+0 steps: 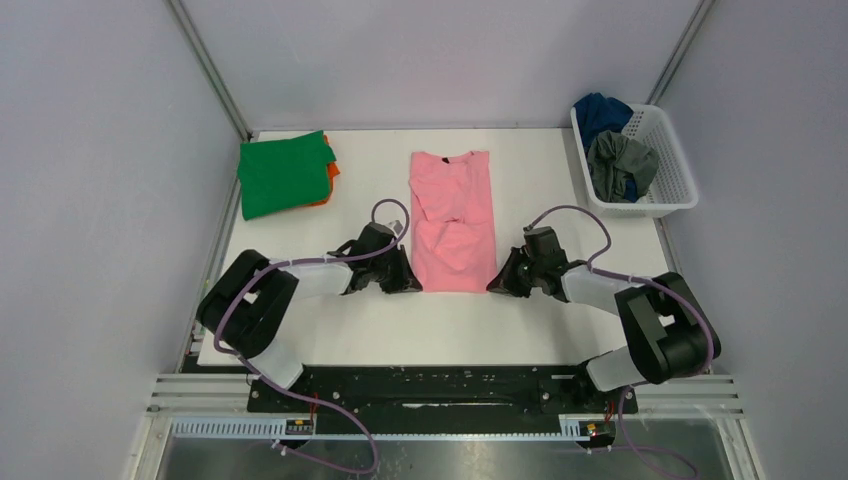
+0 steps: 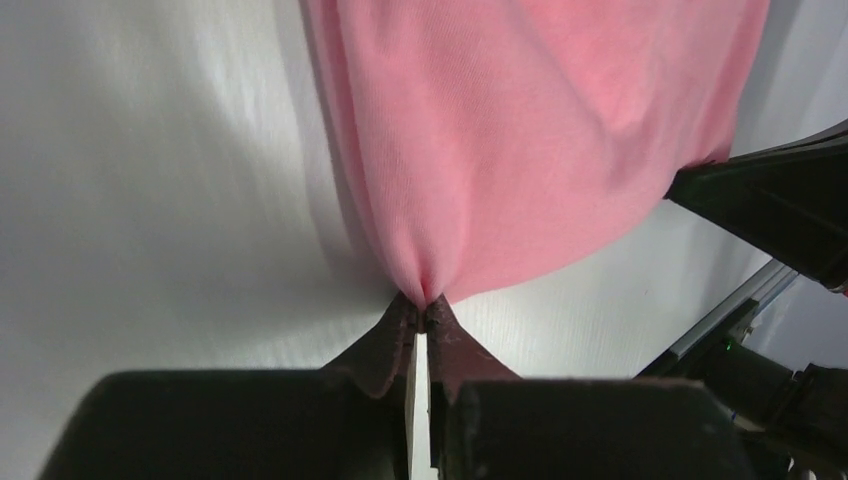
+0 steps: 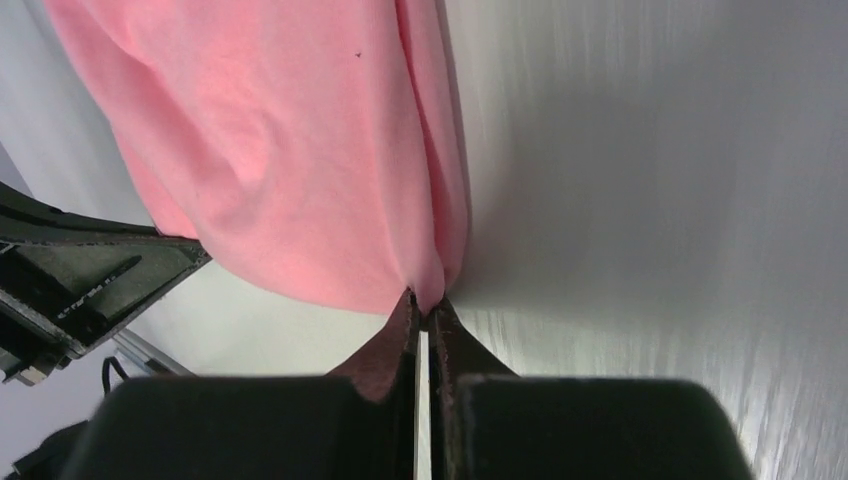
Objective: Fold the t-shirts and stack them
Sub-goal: Grab one side of the 2/3 rectangular tshirt with both arms, then fold the long partially folded tshirt into a neat square
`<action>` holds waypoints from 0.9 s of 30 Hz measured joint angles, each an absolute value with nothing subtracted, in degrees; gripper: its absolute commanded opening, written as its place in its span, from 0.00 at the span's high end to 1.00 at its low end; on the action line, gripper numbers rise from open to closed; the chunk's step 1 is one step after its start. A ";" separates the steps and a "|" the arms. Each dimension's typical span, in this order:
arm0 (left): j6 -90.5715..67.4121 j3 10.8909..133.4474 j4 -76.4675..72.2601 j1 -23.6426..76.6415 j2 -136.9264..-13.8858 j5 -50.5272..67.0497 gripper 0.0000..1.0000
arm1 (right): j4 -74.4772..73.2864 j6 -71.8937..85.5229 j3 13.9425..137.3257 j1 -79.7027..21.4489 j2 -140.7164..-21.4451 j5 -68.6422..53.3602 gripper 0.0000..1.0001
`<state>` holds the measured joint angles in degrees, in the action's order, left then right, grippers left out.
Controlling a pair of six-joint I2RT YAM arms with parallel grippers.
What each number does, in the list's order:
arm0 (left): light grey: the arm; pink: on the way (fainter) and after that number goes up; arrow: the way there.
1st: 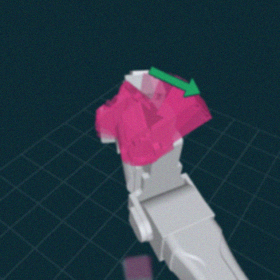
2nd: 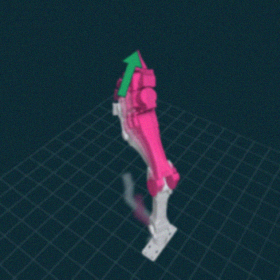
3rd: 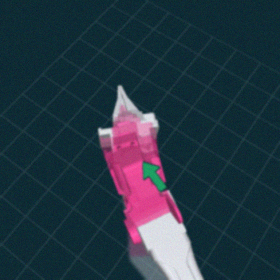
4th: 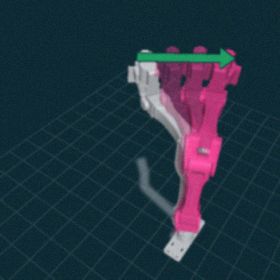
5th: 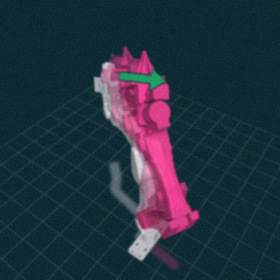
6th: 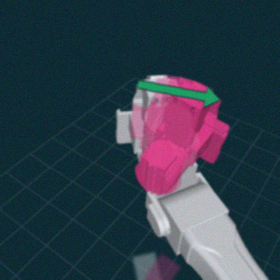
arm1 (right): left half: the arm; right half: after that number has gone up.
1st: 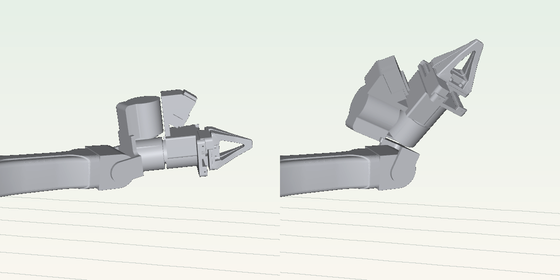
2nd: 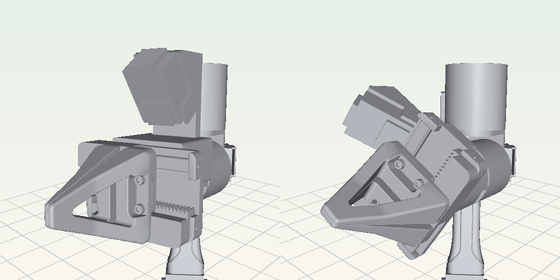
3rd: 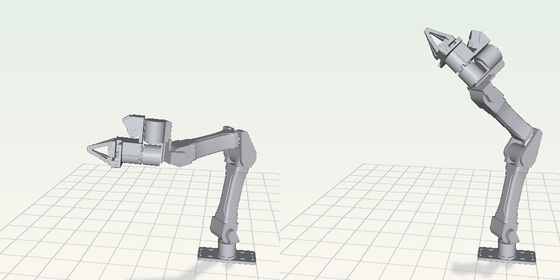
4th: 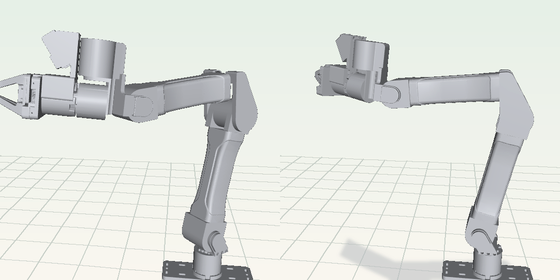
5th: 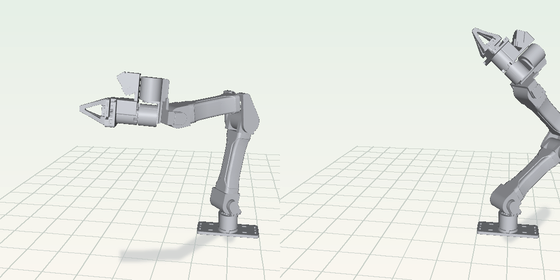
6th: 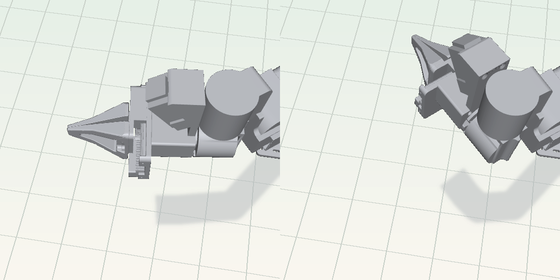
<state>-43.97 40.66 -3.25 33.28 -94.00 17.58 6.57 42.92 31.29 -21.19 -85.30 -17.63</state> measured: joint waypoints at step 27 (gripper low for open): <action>-49.50 33.15 19.18 42.09 -47.59 10.15 1.00 | -26.06 52.42 28.32 -34.87 -32.99 -13.65 1.00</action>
